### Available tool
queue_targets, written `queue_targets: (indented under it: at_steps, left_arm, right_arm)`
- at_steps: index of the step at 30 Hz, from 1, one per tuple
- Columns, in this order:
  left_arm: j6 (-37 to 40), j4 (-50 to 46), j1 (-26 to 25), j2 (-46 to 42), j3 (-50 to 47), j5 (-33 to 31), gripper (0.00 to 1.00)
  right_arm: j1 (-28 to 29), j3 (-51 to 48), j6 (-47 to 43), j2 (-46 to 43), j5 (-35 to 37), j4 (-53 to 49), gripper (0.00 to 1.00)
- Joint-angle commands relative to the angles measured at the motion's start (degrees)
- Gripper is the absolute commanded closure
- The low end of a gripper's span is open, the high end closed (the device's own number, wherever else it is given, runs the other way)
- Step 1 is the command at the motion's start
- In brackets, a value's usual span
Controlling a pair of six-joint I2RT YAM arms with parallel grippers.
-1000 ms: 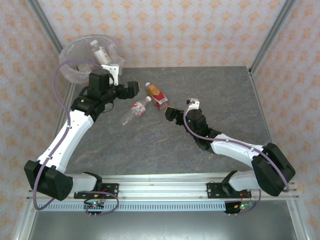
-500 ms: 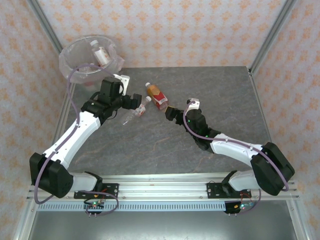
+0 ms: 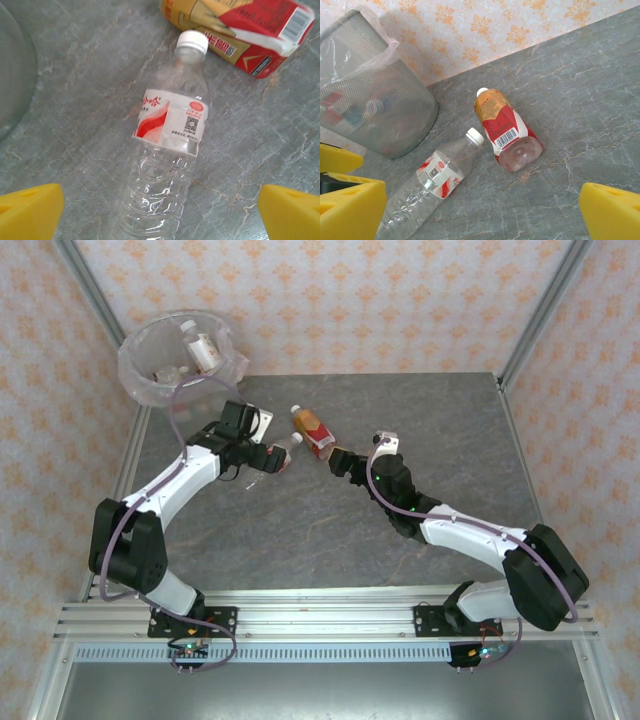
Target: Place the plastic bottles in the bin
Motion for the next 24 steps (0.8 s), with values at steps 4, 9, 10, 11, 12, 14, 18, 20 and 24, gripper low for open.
queue_targets:
  at_steps: [4, 9, 10, 11, 12, 14, 18, 20, 24]
  left_arm:
    - [-1.0, -1.3, 0.3, 6.7, 2.0, 5.1, 0.00]
    - [-4.3, -1.2, 0.3, 13.4, 3.4, 1.5, 0.00]
    - [-4.3, -1.5, 0.2, 14.1, 3.8, 2.0, 0.00]
    - [-4.4, -1.8, 0.1, 14.5, 4.2, 2.6, 0.00]
    - [-4.4, -1.9, -0.3, 14.7, 4.3, 2.7, 0.00]
    - [-4.4, -1.5, -1.1, 14.6, 4.3, 2.8, 0.00]
    - [-4.6, -1.0, -1.6, 14.4, 4.0, 5.4, 0.00]
    - [-4.6, -1.2, -1.7, 14.7, 4.2, 7.3, 0.00]
    - [-5.5, -1.1, -2.0, 15.4, 4.7, 2.7, 0.00]
  right_arm:
    - [0.3, 0.6, 0.2, -1.0, 1.8, -0.3, 0.01]
    - [0.4, 0.7, -0.2, -1.1, 1.6, -0.5, 0.01]
    - [0.3, 0.7, -0.3, -1.1, 1.6, -0.6, 0.01]
    - [0.4, 0.8, -0.5, -1.2, 1.7, -0.6, 0.01]
    - [0.3, 0.8, -0.5, -1.2, 1.7, -0.7, 0.01]
    - [0.4, 0.7, -0.5, -1.1, 1.7, -0.7, 0.01]
    - [0.4, 0.5, -0.1, -0.9, 1.7, -0.6, 0.01]
    - [0.3, 0.5, -0.1, -0.8, 1.5, -0.6, 0.01]
    - [0.3, 0.5, -0.6, -0.9, 1.7, -0.7, 0.01]
